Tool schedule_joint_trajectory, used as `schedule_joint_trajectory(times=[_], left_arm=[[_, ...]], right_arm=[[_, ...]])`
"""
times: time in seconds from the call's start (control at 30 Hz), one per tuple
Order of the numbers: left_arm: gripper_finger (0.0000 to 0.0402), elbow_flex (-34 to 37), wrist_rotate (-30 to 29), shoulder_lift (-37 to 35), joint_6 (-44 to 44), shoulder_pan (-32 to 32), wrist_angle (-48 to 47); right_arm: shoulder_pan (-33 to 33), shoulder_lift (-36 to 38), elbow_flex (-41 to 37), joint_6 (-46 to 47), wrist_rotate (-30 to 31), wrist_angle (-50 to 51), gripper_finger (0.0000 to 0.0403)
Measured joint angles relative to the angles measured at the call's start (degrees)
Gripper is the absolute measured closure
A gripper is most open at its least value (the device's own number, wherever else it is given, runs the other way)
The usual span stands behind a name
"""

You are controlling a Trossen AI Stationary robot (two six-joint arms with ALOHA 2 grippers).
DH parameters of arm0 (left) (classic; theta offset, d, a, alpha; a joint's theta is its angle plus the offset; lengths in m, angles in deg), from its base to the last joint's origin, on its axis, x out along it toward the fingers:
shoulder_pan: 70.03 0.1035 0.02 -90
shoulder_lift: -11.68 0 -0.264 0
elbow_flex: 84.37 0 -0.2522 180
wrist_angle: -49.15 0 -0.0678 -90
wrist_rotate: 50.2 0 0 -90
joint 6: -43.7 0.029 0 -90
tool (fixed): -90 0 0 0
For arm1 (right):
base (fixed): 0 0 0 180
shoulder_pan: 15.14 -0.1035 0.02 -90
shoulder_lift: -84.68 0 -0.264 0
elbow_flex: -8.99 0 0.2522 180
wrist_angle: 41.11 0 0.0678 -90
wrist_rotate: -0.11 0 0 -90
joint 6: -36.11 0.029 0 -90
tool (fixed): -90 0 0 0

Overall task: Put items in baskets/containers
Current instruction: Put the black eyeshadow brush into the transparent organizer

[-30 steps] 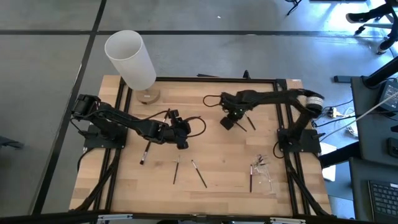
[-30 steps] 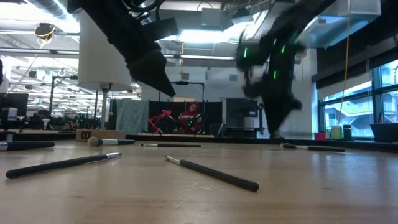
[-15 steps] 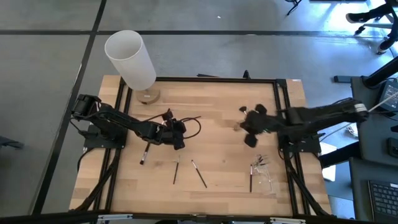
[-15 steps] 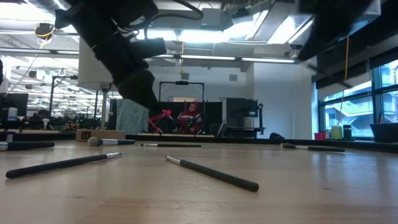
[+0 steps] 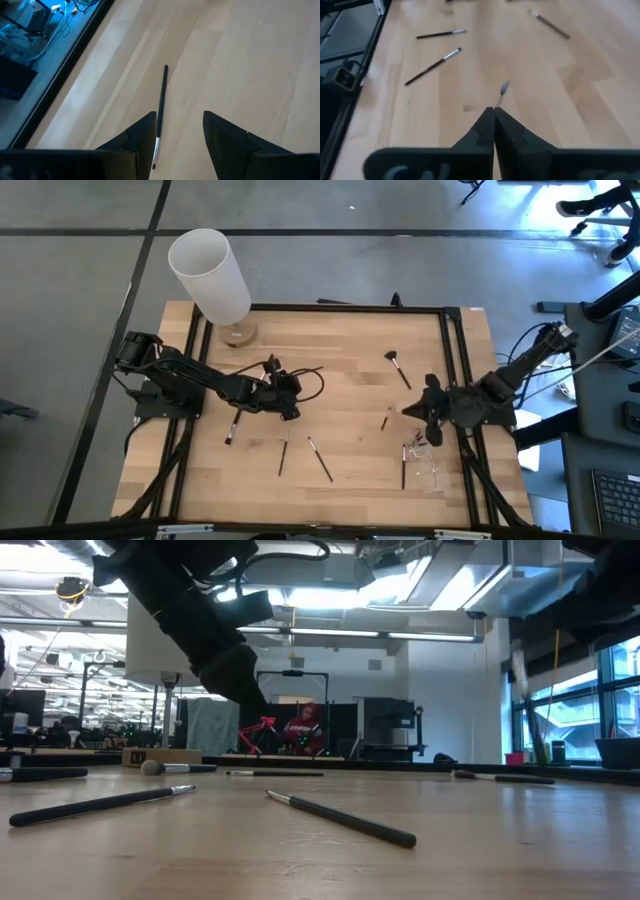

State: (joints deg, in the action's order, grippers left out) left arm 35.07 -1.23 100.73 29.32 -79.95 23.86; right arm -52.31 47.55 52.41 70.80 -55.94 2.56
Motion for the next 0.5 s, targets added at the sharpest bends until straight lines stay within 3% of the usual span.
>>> schedule_joint_trajectory(times=[0.27, 0.37, 0.5], left_arm=[[0.0245, 0.0, -0.1, 0.0, 0.2, 1.3, 1.7], [0.0245, 0.0, 0.2, 0.0, 0.4, 1.7, 3.4], [0.0245, 0.0, 0.4, 0.0, 3.2, 1.8, 6.7]], right_arm=[[0.8, 0.0, 0.2, 3.8, 10.1, -1.9, 0.0395], [3.9, 0.0, 0.2, 8.8, 9.2, -3.1, 0.0394], [10.0, -2.0, 0.3, 16.1, 3.3, -3.6, 0.0389]])
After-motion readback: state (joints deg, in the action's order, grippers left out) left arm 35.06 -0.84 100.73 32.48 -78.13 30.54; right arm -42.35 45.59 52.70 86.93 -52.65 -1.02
